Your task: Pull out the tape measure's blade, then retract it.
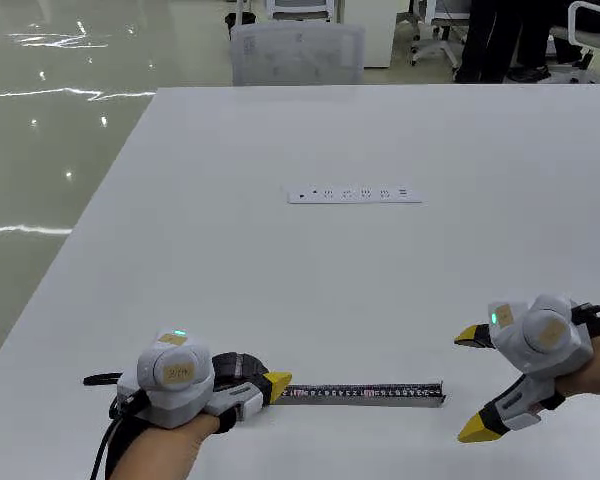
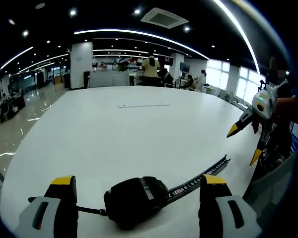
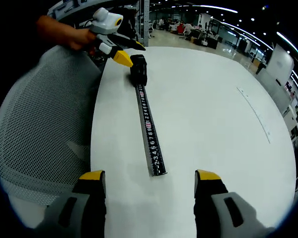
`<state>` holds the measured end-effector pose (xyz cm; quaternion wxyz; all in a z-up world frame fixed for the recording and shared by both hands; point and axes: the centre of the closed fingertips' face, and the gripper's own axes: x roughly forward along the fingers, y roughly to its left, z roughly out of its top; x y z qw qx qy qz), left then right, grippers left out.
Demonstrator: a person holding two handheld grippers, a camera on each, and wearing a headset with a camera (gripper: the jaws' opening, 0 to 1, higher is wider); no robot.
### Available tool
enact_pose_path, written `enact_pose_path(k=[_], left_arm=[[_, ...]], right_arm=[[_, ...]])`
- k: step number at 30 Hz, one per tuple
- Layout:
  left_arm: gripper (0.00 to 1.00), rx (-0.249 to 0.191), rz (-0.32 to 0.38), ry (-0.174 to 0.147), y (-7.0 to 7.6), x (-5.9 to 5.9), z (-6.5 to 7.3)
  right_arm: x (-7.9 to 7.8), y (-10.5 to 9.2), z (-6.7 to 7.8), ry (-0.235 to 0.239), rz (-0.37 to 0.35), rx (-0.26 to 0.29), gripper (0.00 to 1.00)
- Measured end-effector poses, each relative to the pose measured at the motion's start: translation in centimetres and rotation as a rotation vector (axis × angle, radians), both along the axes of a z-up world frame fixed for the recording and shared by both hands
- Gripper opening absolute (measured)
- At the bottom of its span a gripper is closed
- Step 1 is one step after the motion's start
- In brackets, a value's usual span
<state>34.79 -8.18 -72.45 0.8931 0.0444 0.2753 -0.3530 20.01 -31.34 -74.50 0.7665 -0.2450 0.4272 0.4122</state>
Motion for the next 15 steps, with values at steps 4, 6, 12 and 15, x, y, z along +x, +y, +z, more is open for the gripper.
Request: enact_pose_path(k=[4,6,12,15], left_arm=[[1.00,0.001,-0.015,0.007,-0.2,-0.2,-0.3],[1.00,0.000,-0.016,-0.001,-0.2,-0.2,-0.1],[1.00,0.007,-0.015,-0.007,0.0,0.0,-0.3],[1.00,-0.001,-0.010,0.021,0.1,-0.2,-0.9]], right_arm=[[0.6,0.6,-0.9,0.033,0.043,-0.004,0.66],[0.7,0.6,-1.4,0.049,0.055,-0.008,0.63],[0.8,0.3,-3.0,0.076,0.107,-0.052,0.48],[0.8,0.2,-3.6,0.091,0.107,-0.063,0.40]])
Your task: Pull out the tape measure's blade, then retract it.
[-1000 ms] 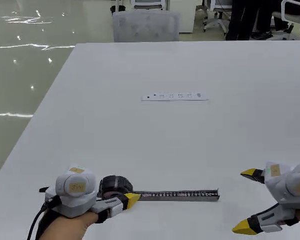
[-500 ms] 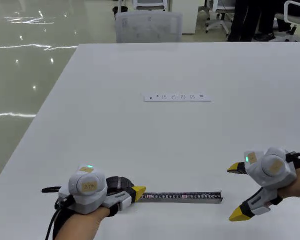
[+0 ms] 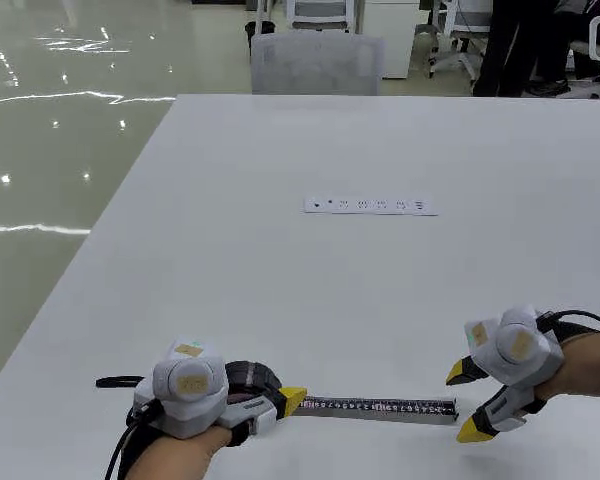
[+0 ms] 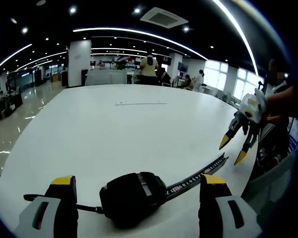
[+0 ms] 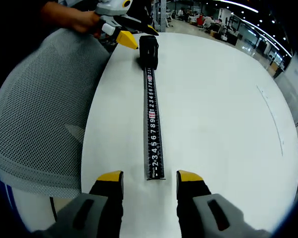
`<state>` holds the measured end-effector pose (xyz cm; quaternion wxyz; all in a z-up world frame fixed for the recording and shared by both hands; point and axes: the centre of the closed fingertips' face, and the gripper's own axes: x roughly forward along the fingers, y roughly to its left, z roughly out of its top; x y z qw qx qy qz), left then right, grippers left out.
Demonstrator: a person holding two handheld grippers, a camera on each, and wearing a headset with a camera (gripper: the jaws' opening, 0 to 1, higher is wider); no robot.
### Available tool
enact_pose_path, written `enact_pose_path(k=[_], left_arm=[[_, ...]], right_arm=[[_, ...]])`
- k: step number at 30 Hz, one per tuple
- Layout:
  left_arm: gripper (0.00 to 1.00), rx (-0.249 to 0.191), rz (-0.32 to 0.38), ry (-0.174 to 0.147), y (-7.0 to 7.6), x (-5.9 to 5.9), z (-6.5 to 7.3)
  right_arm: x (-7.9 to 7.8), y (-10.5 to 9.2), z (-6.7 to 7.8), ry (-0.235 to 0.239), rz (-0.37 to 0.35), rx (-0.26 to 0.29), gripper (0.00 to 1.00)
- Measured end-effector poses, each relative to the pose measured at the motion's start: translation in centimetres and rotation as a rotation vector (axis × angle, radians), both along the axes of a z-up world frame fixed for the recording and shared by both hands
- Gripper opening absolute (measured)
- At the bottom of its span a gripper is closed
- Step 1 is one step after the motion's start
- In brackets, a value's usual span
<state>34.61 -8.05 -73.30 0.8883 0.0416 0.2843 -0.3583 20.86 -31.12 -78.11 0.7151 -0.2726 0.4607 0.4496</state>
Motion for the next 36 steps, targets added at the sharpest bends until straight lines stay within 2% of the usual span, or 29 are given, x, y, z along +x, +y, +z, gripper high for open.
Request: enact_pose_path(k=[1,2,9,12,18,26,27,31,33,34,35,36], left_arm=[[1.00,0.003,0.011,0.024,0.2,-0.1,-0.4],[1.00,0.004,0.011,0.026,0.3,0.0,-0.5],[0.98,0.016,-0.012,0.018,0.0,-0.4,-0.6],[0.99,0.022,-0.016,0.029,0.0,-0.5,-0.9],[0.99,0.017,-0.016,0.038,-0.1,-0.5,-1.0],[0.99,0.011,-0.007,0.043,-0.1,-0.5,-1.0],[0.99,0.000,0.005,0.051,-0.1,-0.4,-1.0],[0.96,0.003,0.016,0.058,-0.2,-0.5,-1.0],[0.92,-0.012,0.021,0.078,-0.8,-1.1,-1.1],[0.90,0.008,-0.007,0.060,-1.3,-1.4,-1.1],[0.90,0.033,-0.013,0.024,-1.2,-1.1,-1.0],[0.89,0.038,-0.001,0.012,-1.2,-0.9,-0.9]], right_arm=[[0.1,0.0,-0.1,-0.001,0.001,0.000,0.38],[0.2,0.0,-0.2,-0.004,0.003,-0.001,0.36],[0.1,-0.4,-1.2,0.025,-0.018,-0.007,0.29],[0.2,-0.5,-1.6,0.029,-0.018,-0.012,0.25],[0.6,-0.5,-1.6,0.017,-0.015,-0.018,0.15],[0.6,-0.6,-1.7,0.014,-0.022,-0.020,0.15],[0.6,-0.5,-1.6,0.020,-0.039,-0.022,0.15],[0.6,-0.4,-1.7,0.019,-0.040,-0.042,0.14],[0.5,-0.4,-1.7,0.018,-0.027,-0.056,0.14],[0.5,-0.5,-1.7,0.023,-0.041,-0.054,0.14],[0.6,-0.5,-1.7,0.032,-0.057,-0.048,0.14],[0.6,-0.6,-1.7,0.034,-0.061,-0.046,0.14]])
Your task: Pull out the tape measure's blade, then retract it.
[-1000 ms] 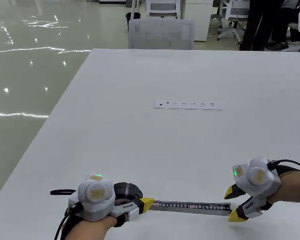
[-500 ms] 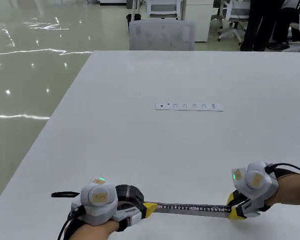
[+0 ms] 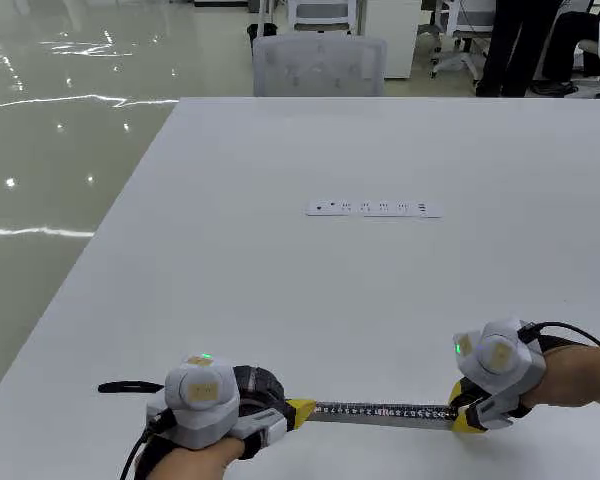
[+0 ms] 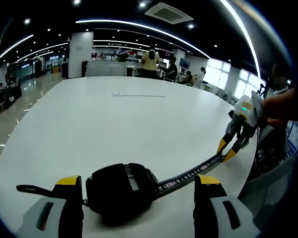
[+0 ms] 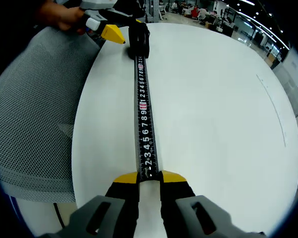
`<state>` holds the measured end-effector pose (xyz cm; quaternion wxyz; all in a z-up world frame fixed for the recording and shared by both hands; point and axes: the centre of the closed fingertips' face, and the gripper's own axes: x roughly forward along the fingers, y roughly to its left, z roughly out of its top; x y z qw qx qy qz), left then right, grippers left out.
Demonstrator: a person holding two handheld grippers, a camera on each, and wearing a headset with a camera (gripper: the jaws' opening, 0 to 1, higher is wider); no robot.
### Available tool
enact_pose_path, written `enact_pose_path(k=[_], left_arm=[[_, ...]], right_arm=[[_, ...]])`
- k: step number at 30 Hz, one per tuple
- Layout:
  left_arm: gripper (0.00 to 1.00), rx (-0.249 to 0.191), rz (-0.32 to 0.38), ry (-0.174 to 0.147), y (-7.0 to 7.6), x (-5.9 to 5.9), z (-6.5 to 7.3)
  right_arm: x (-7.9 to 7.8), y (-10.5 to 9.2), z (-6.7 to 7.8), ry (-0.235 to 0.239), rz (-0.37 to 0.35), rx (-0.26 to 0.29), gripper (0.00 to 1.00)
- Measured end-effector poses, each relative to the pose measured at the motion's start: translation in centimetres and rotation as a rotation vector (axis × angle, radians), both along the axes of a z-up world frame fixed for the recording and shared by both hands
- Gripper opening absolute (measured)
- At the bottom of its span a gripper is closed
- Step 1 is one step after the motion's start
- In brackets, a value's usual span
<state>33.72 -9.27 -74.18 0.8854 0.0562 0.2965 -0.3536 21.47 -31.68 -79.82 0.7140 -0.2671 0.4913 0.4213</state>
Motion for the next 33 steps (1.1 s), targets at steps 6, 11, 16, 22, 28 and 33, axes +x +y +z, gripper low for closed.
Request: enact_pose_path(k=[6,11,16,22,28,33], left_arm=[[0.83,-0.014,0.071,0.039,0.6,0.5,-0.6],[0.77,-0.057,0.162,0.071,1.0,1.2,-1.0],[0.68,-0.022,0.158,0.080,1.4,0.9,-1.5],[0.68,0.029,0.149,0.083,1.3,0.7,-2.2],[0.65,0.013,0.192,0.101,1.5,1.0,-2.3],[0.70,0.041,0.208,0.092,1.3,1.2,-2.6]], right_arm=[[0.0,-0.1,-0.1,0.017,-0.035,0.003,0.14],[0.0,0.0,0.0,0.027,-0.055,0.005,0.13],[0.1,0.0,-0.2,0.040,-0.058,-0.014,0.13],[0.0,0.0,-0.1,0.047,-0.070,-0.021,0.13],[0.0,-0.1,-0.2,0.045,-0.080,-0.022,0.13],[0.1,-0.2,-0.2,0.049,-0.083,-0.024,0.13]])
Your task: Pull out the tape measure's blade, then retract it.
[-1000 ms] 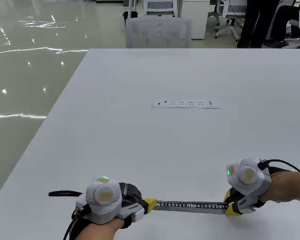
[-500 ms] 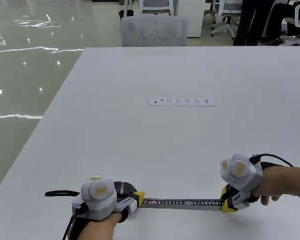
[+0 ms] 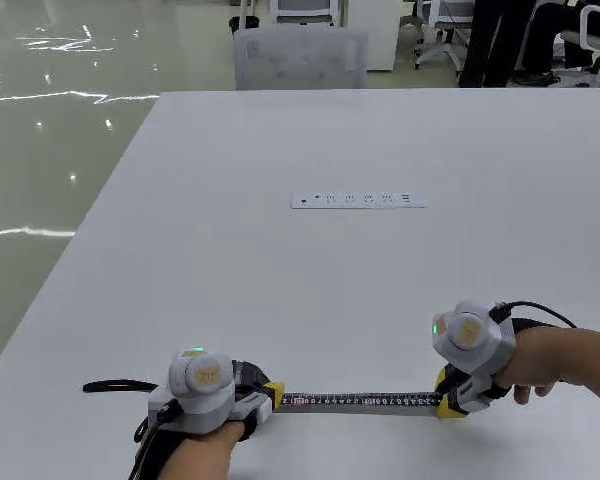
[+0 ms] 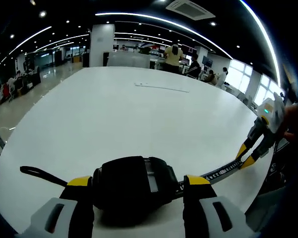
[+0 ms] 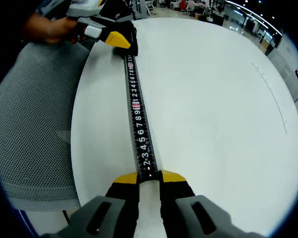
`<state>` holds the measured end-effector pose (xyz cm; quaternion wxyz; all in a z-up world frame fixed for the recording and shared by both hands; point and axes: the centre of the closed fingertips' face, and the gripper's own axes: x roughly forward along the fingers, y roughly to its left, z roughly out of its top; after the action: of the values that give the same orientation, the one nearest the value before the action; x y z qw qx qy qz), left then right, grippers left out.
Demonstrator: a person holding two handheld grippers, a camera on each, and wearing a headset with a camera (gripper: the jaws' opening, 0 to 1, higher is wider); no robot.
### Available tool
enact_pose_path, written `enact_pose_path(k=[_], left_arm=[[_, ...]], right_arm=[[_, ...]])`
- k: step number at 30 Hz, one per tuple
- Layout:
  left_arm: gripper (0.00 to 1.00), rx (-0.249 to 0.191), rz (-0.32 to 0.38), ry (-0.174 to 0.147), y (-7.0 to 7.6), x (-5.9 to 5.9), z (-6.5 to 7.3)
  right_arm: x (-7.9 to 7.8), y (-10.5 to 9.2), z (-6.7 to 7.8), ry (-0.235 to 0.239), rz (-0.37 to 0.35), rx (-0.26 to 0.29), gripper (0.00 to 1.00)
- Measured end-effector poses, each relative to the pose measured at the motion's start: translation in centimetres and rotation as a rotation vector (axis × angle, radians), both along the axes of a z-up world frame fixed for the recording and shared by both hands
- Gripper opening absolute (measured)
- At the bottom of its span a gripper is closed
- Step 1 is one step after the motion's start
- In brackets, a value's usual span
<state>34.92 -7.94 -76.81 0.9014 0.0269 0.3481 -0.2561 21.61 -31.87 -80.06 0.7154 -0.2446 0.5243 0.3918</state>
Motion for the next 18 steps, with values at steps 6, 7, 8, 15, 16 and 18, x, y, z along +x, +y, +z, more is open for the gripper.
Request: enact_pose_path(k=[6,7,8,15,16,18], left_arm=[[0.69,0.027,-0.004,0.006,0.03,0.05,-0.31],[0.69,0.029,-0.005,0.005,0.01,0.01,-0.37],[0.69,0.037,-0.010,0.003,0.10,-0.05,-0.40],[0.66,0.034,-0.007,0.022,0.35,-0.03,-0.42],[0.66,0.030,-0.001,0.023,0.36,0.03,-0.39],[0.65,0.015,0.014,0.033,0.44,0.18,-0.39]], right_arm=[[-0.06,0.05,0.08,0.000,-0.004,0.000,0.13],[-0.05,0.02,0.05,0.000,-0.006,0.001,0.13],[-0.04,-0.01,0.04,0.000,-0.005,0.001,0.13],[-0.04,0.06,0.10,-0.001,-0.006,0.003,0.13],[-0.03,0.07,0.11,-0.001,-0.007,0.003,0.13],[0.02,0.05,0.09,-0.002,-0.010,0.004,0.13]])
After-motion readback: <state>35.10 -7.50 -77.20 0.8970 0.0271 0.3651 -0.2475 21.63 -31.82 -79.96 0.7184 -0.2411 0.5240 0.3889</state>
